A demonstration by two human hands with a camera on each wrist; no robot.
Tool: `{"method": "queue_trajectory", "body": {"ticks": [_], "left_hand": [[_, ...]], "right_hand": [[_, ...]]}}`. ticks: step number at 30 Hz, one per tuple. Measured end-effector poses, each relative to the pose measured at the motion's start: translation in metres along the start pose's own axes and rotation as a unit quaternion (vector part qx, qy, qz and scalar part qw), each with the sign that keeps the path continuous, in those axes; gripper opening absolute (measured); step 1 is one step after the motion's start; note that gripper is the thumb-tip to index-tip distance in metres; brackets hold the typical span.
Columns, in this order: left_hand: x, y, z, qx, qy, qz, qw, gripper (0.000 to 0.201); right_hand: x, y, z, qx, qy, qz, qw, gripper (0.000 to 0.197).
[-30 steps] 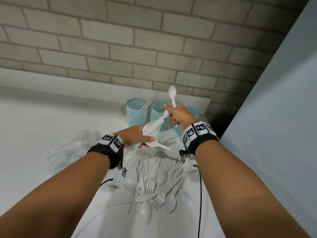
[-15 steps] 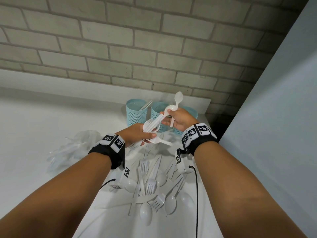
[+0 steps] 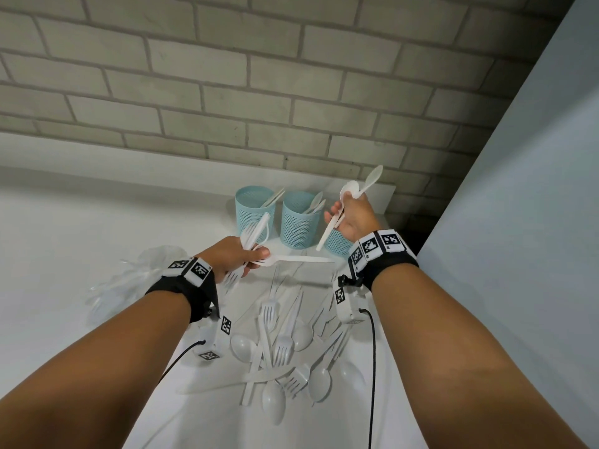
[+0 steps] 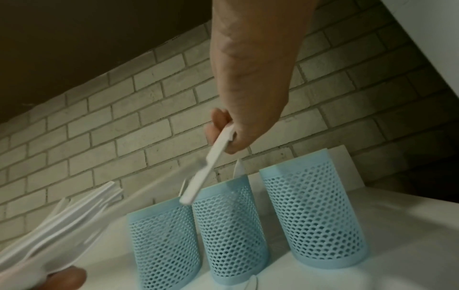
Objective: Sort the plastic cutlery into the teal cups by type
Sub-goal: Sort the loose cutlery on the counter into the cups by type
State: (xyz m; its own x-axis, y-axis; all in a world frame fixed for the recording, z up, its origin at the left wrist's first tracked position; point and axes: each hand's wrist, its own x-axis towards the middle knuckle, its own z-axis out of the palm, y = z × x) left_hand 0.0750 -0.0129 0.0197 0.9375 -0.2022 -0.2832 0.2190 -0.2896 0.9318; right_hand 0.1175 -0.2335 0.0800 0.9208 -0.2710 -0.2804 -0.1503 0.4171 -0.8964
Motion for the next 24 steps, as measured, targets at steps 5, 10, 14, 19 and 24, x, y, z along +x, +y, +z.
{"method": "queue_trajectory", "body": {"ticks": [5, 10, 14, 19, 24], "left_hand": [[0.003, 0.001, 0.001, -0.039, 0.024, 0.015, 0.999, 0.014], [0.007, 0.008, 0.006, -0.063, 0.039, 0.041, 0.996, 0.01], [0.012, 0.012, 0.01, -0.091, 0.076, 0.058, 0.991, 0.013], [0.02, 0.01, 0.016, -0.179, 0.171, 0.051, 0.968, 0.023], [0.025, 0.006, 0.023, -0.226, 0.177, -0.006, 0.958, 0.035]], "right_hand": [[0.0, 0.007, 0.0, -0.07, -0.054, -0.037, 0.995, 0.009], [-0.005, 0.012, 0.002, -0.091, -0.087, -0.004, 0.992, 0.02], [-0.015, 0.014, 0.006, -0.216, -0.083, 0.014, 0.973, 0.028], [-0.019, 0.028, 0.012, -0.244, -0.095, 0.032, 0.964, 0.034], [-0.027, 0.054, 0.022, -0.212, -0.104, 0.078, 0.968, 0.037]]}}
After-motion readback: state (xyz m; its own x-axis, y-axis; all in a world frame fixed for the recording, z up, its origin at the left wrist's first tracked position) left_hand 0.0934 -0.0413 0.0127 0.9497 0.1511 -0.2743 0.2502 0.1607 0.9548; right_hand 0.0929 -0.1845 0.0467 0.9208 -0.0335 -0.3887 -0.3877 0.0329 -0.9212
